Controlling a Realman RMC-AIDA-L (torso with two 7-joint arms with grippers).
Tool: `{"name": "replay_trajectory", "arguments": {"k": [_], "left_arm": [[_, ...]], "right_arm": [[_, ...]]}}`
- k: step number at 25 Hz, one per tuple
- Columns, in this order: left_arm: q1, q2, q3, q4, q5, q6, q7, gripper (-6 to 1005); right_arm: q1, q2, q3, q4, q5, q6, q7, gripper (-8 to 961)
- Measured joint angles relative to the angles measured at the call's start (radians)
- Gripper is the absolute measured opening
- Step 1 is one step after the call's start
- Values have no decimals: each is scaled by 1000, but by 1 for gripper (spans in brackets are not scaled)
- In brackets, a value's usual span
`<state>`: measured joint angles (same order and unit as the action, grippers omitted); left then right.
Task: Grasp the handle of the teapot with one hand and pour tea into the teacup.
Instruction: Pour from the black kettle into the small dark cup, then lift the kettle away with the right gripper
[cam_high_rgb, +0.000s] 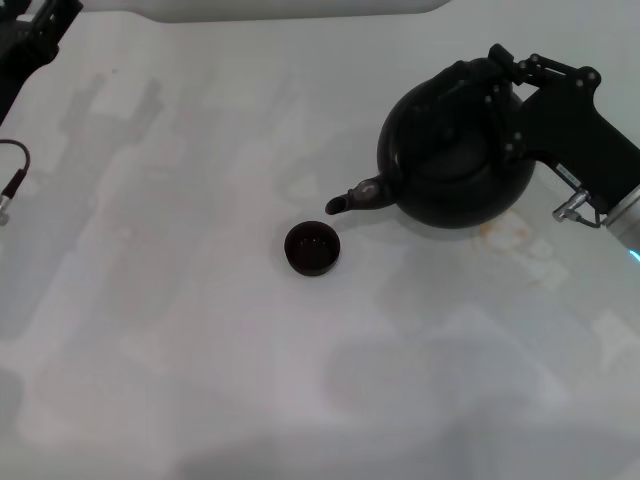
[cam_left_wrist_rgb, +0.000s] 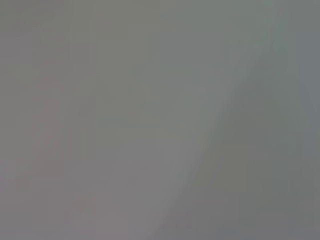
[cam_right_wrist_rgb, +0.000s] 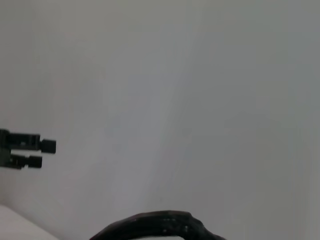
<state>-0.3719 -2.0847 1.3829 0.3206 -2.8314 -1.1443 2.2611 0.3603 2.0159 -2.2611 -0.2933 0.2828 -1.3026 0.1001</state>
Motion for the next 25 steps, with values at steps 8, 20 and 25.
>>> {"name": "replay_trajectory", "arguments": {"k": [8, 20, 25], "left_arm": [[-6, 1, 1, -3, 4, 0, -8, 865], [-12, 2, 1, -14, 1, 10, -9, 865], [-18, 2, 1, -24, 1, 15, -9, 866]], "right_arm": [[-2, 1, -17, -17, -1, 8, -132, 150], [-2, 1, -40, -29, -1, 17, -256, 140], [-3, 1, -50, -40, -1, 19, -307, 130]]}}
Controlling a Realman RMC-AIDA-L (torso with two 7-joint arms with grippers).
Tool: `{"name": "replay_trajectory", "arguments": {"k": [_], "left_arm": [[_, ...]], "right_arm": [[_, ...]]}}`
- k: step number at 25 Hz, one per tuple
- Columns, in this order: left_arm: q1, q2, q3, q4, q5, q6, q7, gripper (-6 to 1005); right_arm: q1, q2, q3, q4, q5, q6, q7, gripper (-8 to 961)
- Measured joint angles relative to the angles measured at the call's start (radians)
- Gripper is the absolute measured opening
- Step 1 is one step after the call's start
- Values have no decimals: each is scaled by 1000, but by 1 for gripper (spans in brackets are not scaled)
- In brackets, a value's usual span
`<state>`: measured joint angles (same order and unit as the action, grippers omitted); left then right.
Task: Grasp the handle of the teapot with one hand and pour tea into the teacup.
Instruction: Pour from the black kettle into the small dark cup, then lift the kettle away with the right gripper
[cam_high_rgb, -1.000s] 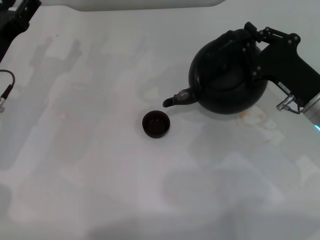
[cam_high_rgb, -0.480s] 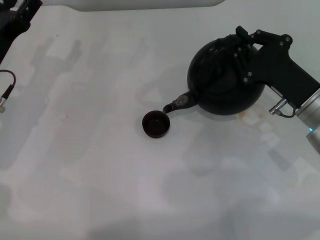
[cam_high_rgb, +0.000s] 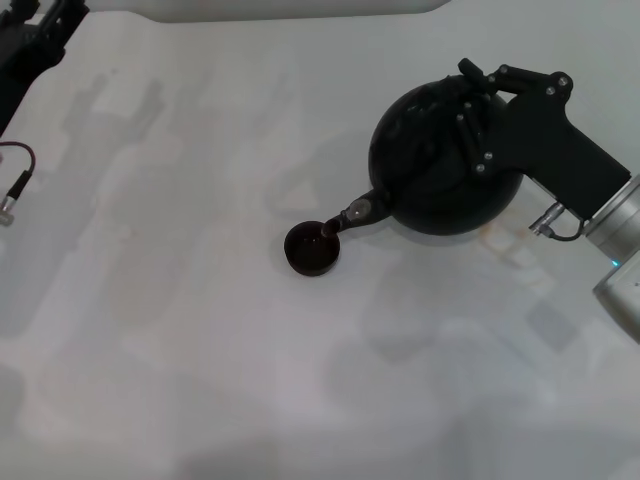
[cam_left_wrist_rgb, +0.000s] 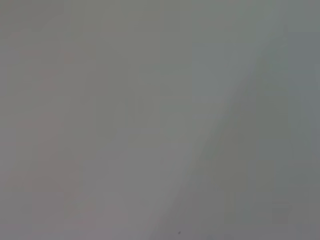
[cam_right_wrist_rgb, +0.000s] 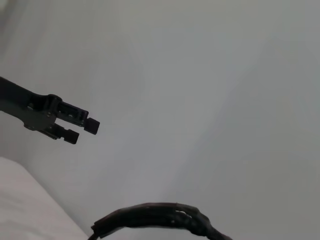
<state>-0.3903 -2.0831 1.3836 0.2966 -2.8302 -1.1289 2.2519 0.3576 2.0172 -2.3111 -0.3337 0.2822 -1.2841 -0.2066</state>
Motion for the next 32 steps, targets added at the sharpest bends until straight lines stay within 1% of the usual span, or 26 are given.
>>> {"name": "replay_trajectory", "arguments": {"k": [17, 32], "left_arm": [[-2, 1, 0, -5, 4, 2, 0, 866], [-2, 0, 0, -5, 0, 1, 4, 866]], "right_arm": [[-5, 4, -12, -28, 1, 15, -149, 122], [-4, 5, -13, -41, 9, 41, -208, 117]]}}
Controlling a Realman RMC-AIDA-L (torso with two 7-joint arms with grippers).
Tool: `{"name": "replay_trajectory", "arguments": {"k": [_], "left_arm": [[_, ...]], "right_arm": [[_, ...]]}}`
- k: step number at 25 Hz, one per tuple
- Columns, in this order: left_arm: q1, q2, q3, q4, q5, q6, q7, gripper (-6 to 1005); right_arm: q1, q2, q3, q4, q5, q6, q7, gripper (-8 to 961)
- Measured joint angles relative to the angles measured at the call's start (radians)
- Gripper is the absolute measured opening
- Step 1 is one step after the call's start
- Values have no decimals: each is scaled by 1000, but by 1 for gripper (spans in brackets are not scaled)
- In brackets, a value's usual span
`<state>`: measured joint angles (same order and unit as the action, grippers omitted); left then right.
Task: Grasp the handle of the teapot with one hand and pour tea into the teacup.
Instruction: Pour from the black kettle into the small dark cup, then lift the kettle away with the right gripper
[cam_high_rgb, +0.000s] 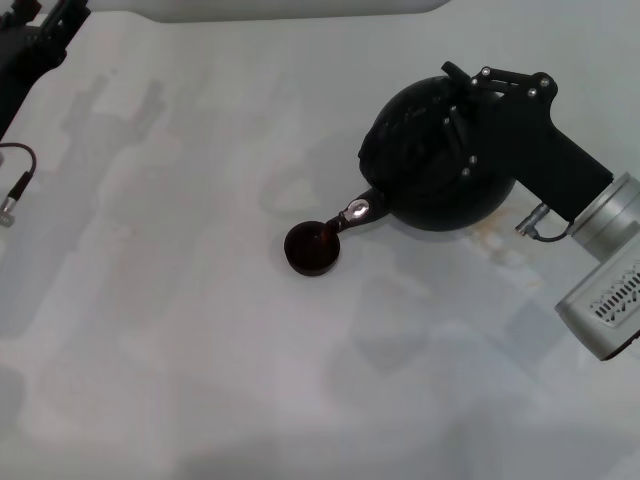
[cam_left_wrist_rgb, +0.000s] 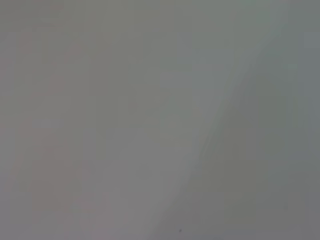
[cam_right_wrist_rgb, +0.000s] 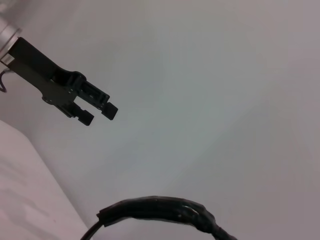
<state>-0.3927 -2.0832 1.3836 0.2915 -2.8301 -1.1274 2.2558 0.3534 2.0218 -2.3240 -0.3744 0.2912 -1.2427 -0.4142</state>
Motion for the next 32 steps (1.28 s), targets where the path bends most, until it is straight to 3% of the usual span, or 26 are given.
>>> {"name": "replay_trajectory", "arguments": {"k": [25, 32], "left_arm": [[-8, 1, -5, 0, 0, 25, 0, 866], [-10, 2, -6, 0, 0, 27, 2, 866]], "right_arm": [[6, 0, 8, 0, -1, 14, 6, 114], [10, -6, 12, 7, 1, 3, 187, 111]]}}
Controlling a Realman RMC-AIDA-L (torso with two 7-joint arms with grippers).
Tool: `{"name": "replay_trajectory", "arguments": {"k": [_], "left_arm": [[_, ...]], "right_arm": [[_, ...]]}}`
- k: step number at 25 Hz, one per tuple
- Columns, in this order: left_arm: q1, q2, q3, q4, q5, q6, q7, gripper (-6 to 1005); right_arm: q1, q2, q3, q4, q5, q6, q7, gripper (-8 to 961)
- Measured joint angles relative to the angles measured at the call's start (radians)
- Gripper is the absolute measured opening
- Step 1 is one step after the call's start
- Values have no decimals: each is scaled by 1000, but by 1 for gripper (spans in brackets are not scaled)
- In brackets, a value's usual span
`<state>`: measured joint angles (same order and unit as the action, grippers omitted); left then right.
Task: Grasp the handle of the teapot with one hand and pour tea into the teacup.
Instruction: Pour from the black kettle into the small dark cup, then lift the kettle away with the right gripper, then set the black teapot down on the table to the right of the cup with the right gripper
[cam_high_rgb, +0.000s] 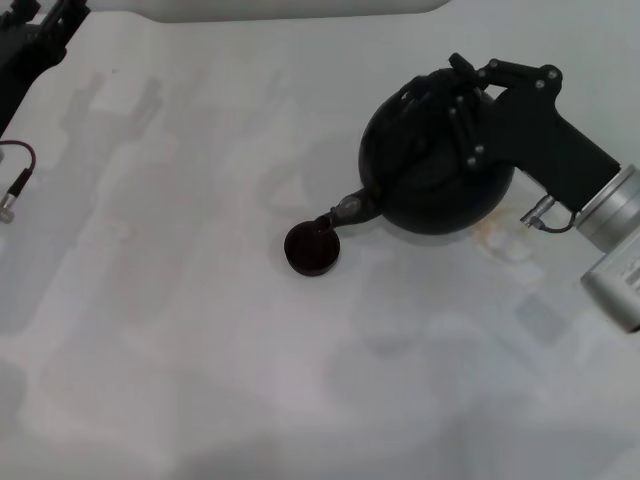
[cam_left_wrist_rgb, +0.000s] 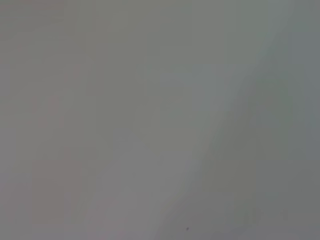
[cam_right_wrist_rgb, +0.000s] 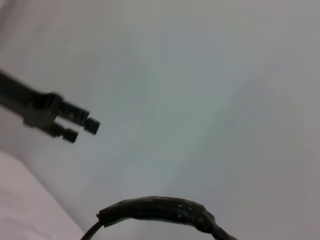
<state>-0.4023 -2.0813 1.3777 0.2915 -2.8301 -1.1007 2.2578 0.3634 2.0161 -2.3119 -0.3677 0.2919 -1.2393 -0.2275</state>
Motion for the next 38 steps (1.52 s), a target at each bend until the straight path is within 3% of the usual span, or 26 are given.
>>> {"name": "replay_trajectory", "arguments": {"k": [9, 17, 25, 38], "left_arm": [[-3, 0, 0, -1, 0, 10, 0, 865], [-3, 0, 4, -5, 0, 11, 0, 865], [-4, 0, 6, -11, 2, 11, 0, 865], [-4, -2, 5, -21, 0, 12, 0, 866]], "right_arm": [[1, -2, 64, 9, 3, -35, 395, 112], [-15, -2, 126, 139, 19, -106, 628, 112], [-60, -1, 122, 194, 21, -121, 639, 112], [-70, 2, 122, 211, 22, -82, 536, 111]]}}
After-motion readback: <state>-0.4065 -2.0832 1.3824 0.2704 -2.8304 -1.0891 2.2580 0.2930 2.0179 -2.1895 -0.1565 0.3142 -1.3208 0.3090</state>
